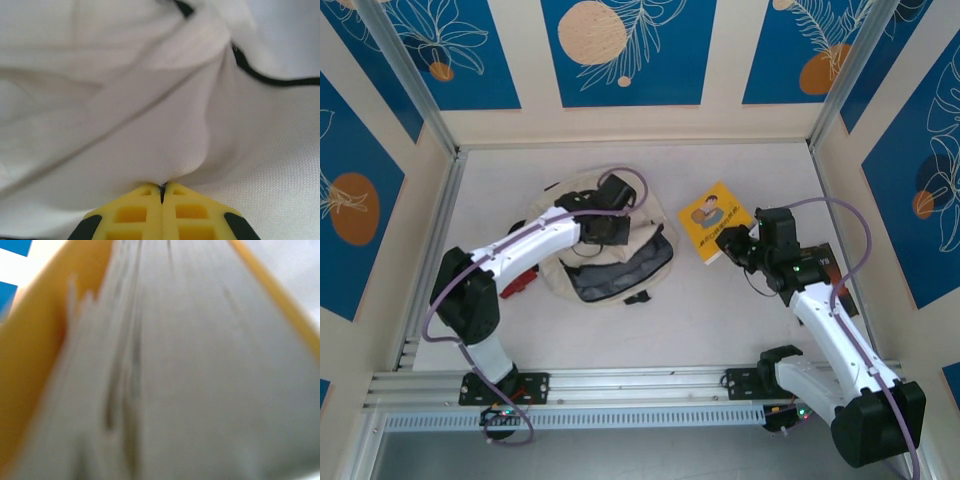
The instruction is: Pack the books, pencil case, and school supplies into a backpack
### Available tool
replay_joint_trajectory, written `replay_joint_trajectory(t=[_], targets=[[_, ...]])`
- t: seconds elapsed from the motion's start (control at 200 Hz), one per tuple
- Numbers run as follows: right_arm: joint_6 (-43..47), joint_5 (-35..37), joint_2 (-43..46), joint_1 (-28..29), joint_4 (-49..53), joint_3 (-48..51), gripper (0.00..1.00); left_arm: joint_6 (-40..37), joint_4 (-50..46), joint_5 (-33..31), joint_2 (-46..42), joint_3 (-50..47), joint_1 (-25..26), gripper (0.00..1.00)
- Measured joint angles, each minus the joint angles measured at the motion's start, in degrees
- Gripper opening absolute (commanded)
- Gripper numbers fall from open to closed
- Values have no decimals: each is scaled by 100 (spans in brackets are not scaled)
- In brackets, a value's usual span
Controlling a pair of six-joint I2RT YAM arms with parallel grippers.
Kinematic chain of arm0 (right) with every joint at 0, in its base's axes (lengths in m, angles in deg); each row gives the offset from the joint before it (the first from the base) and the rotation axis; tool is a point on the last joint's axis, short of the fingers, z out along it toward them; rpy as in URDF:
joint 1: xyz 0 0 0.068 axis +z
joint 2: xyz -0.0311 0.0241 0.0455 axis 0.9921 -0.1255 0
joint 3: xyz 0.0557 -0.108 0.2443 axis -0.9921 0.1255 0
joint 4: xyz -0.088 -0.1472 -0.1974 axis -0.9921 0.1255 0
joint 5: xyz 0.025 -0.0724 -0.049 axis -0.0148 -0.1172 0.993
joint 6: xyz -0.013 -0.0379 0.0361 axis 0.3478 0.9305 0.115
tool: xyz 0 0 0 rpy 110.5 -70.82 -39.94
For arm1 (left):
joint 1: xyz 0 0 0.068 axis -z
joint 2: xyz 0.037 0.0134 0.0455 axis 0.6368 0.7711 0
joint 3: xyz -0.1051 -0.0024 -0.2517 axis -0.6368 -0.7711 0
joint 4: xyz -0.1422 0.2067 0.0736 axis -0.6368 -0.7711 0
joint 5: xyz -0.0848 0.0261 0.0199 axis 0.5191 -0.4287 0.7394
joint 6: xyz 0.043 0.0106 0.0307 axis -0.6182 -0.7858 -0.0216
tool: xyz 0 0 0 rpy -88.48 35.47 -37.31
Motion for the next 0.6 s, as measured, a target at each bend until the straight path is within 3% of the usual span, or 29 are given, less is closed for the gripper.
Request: replay_joint_trajectory(t=[0.175, 0.34, 0.6], targets=[[85, -125, 2, -17, 494, -96, 0, -9, 538, 151, -35, 278, -415, 0], [101, -634, 0, 52, 557, -103, 0, -17, 778, 374, -15, 627, -461, 0], [-284, -1451, -391, 612, -225, -66, 0, -120, 1005, 680, 31, 885, -461, 0]])
